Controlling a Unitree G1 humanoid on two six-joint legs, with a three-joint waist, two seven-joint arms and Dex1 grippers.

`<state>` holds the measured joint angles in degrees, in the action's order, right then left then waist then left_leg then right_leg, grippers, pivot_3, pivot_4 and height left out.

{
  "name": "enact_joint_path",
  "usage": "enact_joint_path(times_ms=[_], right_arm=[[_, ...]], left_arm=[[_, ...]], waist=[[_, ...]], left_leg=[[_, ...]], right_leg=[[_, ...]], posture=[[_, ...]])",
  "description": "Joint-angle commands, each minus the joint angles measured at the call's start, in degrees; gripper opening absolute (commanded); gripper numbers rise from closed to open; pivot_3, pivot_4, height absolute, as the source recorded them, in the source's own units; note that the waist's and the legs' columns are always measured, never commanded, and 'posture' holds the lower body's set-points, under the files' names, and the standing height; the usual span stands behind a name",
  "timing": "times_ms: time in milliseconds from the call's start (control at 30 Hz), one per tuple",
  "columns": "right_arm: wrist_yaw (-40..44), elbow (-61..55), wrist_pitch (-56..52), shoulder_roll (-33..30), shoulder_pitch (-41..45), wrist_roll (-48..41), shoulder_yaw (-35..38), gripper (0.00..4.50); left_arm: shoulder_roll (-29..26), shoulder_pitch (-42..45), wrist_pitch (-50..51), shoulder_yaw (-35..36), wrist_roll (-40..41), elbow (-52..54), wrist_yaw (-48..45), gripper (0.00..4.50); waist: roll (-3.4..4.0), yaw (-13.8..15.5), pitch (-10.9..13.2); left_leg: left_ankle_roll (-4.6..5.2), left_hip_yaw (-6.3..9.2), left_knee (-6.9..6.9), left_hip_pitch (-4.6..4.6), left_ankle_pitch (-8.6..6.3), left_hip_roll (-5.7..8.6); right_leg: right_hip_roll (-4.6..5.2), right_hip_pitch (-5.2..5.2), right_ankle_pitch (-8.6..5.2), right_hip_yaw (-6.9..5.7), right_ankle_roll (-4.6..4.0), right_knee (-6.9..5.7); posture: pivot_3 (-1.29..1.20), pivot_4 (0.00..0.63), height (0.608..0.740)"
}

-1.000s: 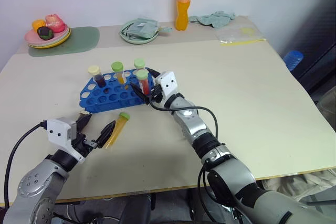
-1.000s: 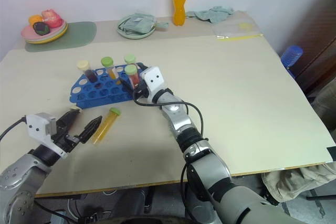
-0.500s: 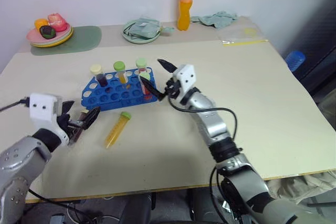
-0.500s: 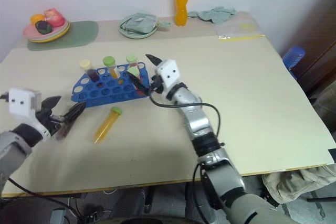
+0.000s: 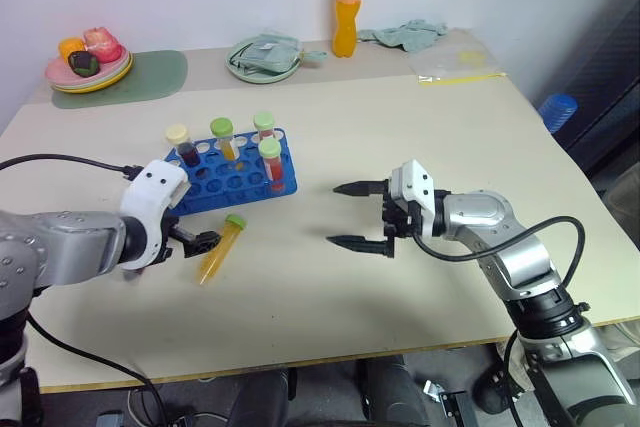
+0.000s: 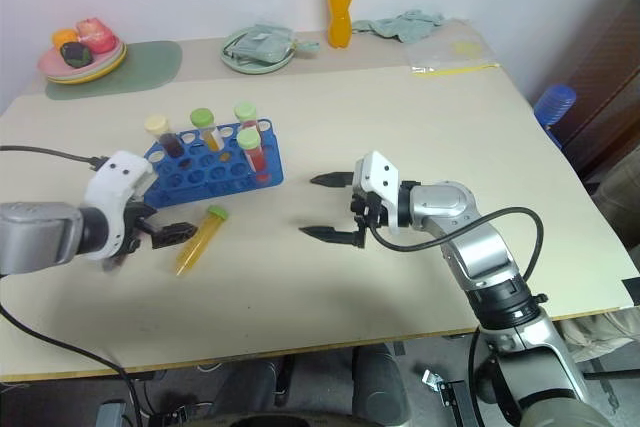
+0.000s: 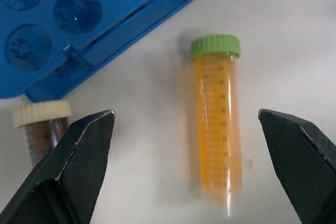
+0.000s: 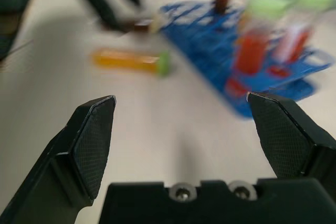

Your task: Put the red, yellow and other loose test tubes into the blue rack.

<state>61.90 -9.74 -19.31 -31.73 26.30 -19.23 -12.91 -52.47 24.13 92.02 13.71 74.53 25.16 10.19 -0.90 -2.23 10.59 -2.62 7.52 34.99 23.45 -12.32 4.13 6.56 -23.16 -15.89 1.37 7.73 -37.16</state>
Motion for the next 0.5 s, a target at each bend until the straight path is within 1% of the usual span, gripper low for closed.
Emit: enact_joint_path(times_ms=[33,133,233,300,367,400,500], right_arm=[[-0.2,-3.4,0.6,0.3,-0.5,0.3,-0.8,4.42],[-1.2,-4.0,0.2,1.1,-0.6,0.4,-1.3,4.42],[-1.6,-4.5,0.5,1.2,-1.5,1.1,-2.1,4.42],[-1.8,-5.1,0.7,1.2,-2.1,1.4,-2.6,4.42],[-2.2,-5.3,0.8,1.4,-2.5,1.6,-2.8,4.50],[-2.4,-5.3,0.8,1.5,-2.5,1.6,-2.9,4.50],[-2.7,-5.1,0.8,1.7,-2.5,1.9,-3.0,4.50]], left_arm=[[3.3,3.2,0.5,-5.3,0.1,-3.6,6.2,4.50],[5.3,5.1,0.5,-10.0,-0.5,-5.6,9.4,4.50],[9.0,6.8,0.5,-10.6,0.5,-7.3,12.0,4.50],[9.9,7.2,0.5,-11.3,0.2,-7.6,13.6,4.50],[9.3,7.1,0.5,-12.3,0.1,-7.5,14.3,3.97],[9.2,6.9,0.5,-12.2,0.1,-7.6,14.6,3.63],[8.7,6.9,0.5,-12.0,0.4,-7.9,14.9,2.16]], waist=[[-0.03,0.3,0.0],[-0.06,0.8,0.0],[-0.07,1.4,0.0],[-0.08,1.5,0.0],[-0.08,1.5,0.0],[-0.08,1.5,0.0],[-0.08,1.5,0.0]], left_leg=[[0.00,0.00,0.01,0.01,0.00,0.01],[-0.01,-0.01,0.08,0.05,0.00,0.04],[-0.03,-0.01,0.09,0.05,0.01,0.04],[-0.03,-0.02,0.12,0.06,0.01,0.05],[-0.03,-0.03,0.12,0.06,0.01,0.07],[-0.03,-0.03,0.12,0.06,0.01,0.07],[-0.04,-0.02,0.12,0.06,0.02,0.07]], right_leg=[[0.01,0.00,0.00,0.00,0.00,0.00],[0.07,0.00,0.01,0.01,0.01,0.00],[0.07,-0.03,0.01,0.01,0.01,-0.02],[0.10,-0.02,0.01,0.02,0.01,-0.01],[0.14,-0.01,0.01,0.02,0.02,0.00],[0.13,-0.01,0.01,0.02,0.02,-0.01],[0.12,-0.02,0.01,0.01,0.01,-0.01]], posture=[[0.00,0.150,0.740],[0.00,0.150,0.740],[0.00,0.150,0.740],[0.00,0.150,0.740],[0.00,0.150,0.740],[0.00,0.150,0.740],[0.00,0.150,0.740]])
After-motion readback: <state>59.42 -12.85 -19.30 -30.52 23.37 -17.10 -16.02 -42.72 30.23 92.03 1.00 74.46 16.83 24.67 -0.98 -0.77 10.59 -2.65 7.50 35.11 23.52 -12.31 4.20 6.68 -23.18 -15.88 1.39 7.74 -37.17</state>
